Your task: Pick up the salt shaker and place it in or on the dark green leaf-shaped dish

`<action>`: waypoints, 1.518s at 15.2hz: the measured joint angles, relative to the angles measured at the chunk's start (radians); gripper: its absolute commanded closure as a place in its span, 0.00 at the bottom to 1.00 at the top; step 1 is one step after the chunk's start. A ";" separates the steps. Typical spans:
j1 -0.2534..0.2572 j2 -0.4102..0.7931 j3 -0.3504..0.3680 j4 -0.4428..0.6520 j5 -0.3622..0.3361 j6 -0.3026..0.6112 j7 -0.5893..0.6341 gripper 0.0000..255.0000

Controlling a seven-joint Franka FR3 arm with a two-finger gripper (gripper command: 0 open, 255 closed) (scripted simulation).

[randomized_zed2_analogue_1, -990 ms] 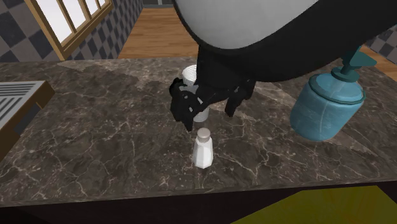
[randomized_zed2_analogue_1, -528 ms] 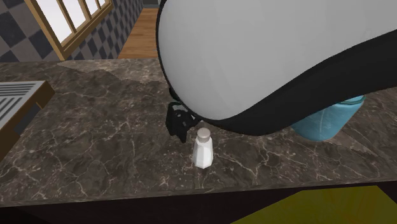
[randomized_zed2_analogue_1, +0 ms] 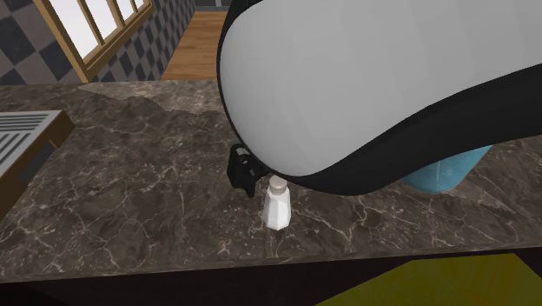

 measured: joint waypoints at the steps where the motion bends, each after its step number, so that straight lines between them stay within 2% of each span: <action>1: 0.000 0.000 0.000 0.000 0.000 0.000 0.000 1.00; 11: 0.001 -0.005 -0.001 0.004 0.000 -0.008 0.000 1.00; 23: 0.004 -0.098 -0.033 0.093 0.001 -0.189 -0.005 1.00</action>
